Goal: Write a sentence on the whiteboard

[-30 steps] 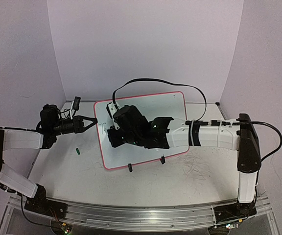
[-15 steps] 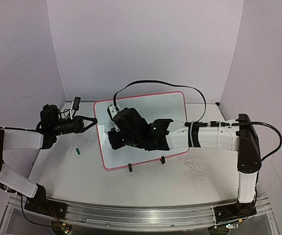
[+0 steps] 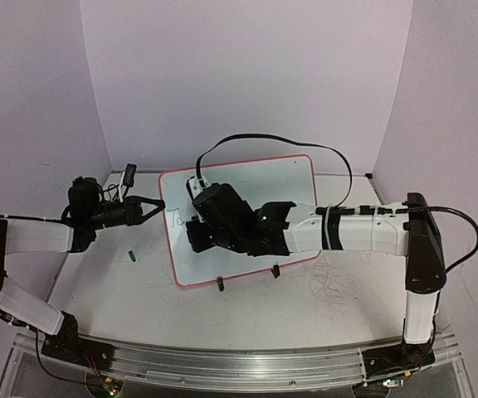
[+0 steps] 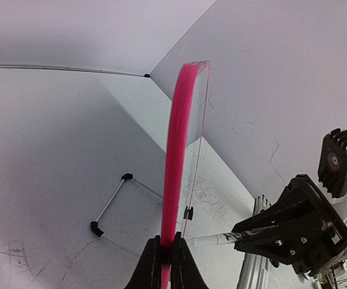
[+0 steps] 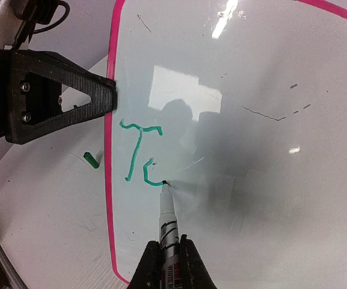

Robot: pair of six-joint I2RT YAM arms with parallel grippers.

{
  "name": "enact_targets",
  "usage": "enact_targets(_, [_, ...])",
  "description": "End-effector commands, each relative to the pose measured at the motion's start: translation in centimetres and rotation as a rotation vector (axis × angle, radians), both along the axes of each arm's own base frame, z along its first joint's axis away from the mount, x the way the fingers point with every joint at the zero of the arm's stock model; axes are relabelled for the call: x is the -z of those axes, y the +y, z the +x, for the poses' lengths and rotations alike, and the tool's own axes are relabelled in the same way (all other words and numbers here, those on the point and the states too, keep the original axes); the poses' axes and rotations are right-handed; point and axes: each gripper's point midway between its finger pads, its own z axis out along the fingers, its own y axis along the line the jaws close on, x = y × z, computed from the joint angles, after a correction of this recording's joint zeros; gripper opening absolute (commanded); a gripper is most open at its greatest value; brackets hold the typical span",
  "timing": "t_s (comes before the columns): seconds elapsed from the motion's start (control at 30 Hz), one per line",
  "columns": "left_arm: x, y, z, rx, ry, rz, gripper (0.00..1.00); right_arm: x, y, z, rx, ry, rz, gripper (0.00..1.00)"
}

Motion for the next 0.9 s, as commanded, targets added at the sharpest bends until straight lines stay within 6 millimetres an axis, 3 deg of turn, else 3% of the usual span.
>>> enact_targets(0.0, [-2.2,-0.7,-1.2,0.06,-0.071,-0.03,0.0,-2.5,-1.3,1.5,0.071,-0.05,0.018,0.0])
enact_targets(0.33, [-2.1,-0.7,-1.2,0.062,-0.067,-0.029,0.0,-2.8,-0.1,1.5,0.039,-0.053,0.033,0.0])
enact_targets(0.87, [-2.2,-0.7,-1.2,0.061,-0.071,-0.029,0.0,-1.3,1.3,1.1,-0.01,-0.019,0.028,0.0])
